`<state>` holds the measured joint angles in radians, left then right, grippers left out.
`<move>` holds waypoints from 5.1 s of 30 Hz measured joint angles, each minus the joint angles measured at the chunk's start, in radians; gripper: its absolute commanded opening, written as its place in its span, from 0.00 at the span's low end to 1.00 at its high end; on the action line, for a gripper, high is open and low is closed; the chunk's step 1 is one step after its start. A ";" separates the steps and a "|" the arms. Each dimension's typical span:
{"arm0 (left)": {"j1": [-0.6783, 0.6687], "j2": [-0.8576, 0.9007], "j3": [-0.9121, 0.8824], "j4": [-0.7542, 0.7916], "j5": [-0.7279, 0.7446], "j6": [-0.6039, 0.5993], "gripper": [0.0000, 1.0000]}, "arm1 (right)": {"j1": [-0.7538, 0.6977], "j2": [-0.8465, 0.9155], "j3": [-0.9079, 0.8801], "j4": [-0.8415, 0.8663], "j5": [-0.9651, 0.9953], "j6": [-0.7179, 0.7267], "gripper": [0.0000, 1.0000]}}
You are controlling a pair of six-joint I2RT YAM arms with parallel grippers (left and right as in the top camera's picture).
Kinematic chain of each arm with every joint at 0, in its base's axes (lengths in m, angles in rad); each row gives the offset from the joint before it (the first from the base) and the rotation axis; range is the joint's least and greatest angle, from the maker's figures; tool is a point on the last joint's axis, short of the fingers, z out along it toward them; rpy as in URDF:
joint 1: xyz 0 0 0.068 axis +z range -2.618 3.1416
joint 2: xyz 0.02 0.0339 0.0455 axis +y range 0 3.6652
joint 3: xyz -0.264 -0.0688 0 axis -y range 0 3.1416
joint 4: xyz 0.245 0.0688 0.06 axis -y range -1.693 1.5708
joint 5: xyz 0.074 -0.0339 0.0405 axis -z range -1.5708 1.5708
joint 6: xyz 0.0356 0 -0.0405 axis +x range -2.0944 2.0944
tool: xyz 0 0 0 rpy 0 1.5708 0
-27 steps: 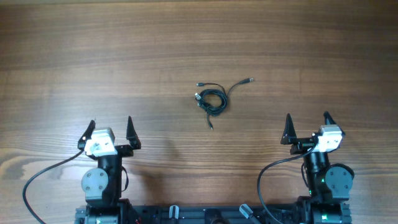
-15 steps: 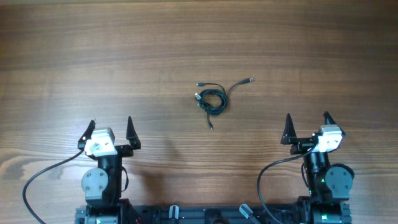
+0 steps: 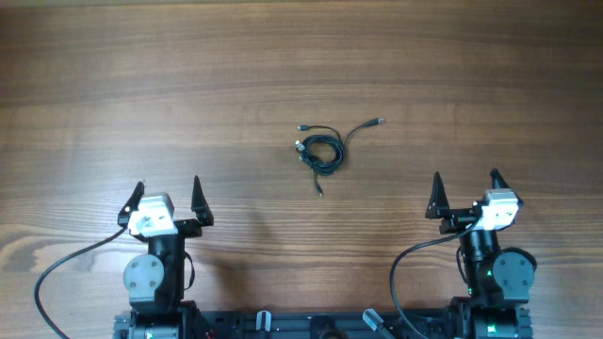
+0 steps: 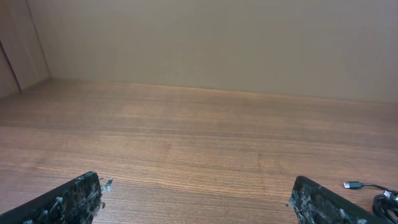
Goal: Untangle cables
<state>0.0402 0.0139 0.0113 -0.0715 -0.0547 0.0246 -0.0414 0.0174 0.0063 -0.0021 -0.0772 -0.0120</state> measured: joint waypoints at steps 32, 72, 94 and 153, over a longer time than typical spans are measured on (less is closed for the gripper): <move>0.000 0.000 0.000 0.000 0.000 0.000 1.00 | 0.000 0.000 0.000 0.000 0.000 0.000 1.00; 0.000 0.599 0.949 -0.495 0.612 -0.246 1.00 | 0.000 0.000 0.000 0.000 0.000 0.000 1.00; 0.000 1.132 1.522 -1.183 0.500 -0.293 1.00 | 0.000 0.000 0.000 0.001 0.000 0.000 1.00; -0.243 1.741 1.599 -1.151 0.339 -0.332 0.99 | 0.000 0.000 0.000 0.001 0.000 0.000 1.00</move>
<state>-0.2031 1.7550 1.6100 -1.2221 0.2840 -0.3073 -0.0414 0.0177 0.0063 -0.0013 -0.0772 -0.0120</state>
